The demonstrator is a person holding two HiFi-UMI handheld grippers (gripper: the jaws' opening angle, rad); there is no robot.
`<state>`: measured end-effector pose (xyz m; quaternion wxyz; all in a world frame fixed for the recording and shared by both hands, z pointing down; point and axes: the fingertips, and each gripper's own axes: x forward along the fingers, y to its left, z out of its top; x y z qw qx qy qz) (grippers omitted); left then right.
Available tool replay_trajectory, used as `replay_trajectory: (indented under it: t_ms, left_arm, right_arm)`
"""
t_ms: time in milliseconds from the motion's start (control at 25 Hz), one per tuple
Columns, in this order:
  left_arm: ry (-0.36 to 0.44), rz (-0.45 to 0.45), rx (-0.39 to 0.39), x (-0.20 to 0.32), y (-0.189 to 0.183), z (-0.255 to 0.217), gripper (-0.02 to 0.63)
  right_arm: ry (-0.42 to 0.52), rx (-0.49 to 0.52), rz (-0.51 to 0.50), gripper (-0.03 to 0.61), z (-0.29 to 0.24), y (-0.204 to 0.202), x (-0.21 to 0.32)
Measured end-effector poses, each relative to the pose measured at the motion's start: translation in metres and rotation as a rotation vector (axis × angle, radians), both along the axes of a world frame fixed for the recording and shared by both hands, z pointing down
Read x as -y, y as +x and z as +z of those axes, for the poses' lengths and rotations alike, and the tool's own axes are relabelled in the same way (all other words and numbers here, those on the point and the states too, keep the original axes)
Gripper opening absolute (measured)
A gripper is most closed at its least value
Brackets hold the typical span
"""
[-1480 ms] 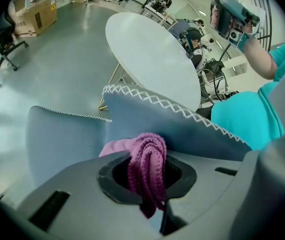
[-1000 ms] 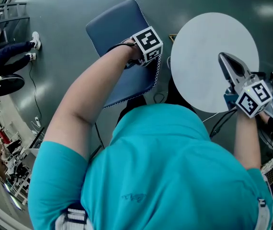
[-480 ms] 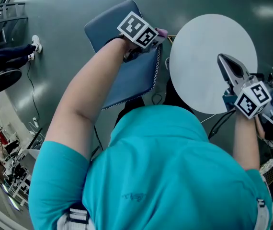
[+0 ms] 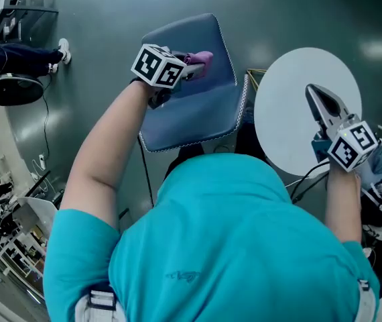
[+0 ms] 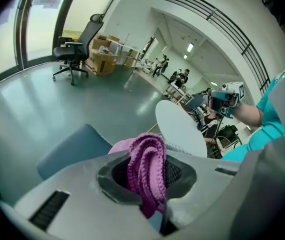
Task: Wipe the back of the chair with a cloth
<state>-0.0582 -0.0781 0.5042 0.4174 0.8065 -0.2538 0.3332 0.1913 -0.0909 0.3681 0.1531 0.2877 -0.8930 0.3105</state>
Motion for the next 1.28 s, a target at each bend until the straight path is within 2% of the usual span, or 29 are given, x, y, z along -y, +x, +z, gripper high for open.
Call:
replay_trajectory:
  t_ms: [160, 360, 560, 720, 840, 1000, 1120, 1280]
  left_arm:
    - [-0.034, -0.001, 0.155, -0.039, -0.085, 0.019, 0.058]
    - [-0.127, 0.150, 0.355, -0.103, -0.159, 0.057, 0.058]
    - [-0.268, 0.363, 0.480, -0.173, -0.194, 0.101, 0.058]
    - [-0.443, 0.522, 0.556, -0.214, -0.208, 0.125, 0.058]
    - [-0.567, 0.599, 0.611, -0.232, -0.215, 0.133, 0.058]
    - [-0.642, 0.560, 0.629, -0.243, -0.215, 0.141, 0.058]
    - [-0.664, 0.520, 0.635, -0.245, -0.210, 0.150, 0.058]
    - [-0.683, 0.512, 0.652, -0.242, -0.209, 0.162, 0.058]
  right_arm:
    - [-0.003, 0.005, -0.070, -0.008, 0.000, -0.048, -0.001]
    - [-0.024, 0.001, -0.121, -0.008, 0.009, -0.098, -0.013]
    - [-0.056, -0.009, -0.160, -0.008, 0.028, -0.129, -0.034]
    - [-0.080, -0.022, -0.183, -0.008, 0.045, -0.138, -0.032]
    - [-0.090, -0.025, -0.185, -0.008, 0.053, -0.139, -0.022]
    - [-0.093, -0.020, -0.182, -0.008, 0.053, -0.142, -0.019]
    - [-0.096, -0.020, -0.173, -0.008, 0.054, -0.138, -0.016]
    - [-0.102, -0.030, -0.164, -0.008, 0.057, -0.131, -0.009]
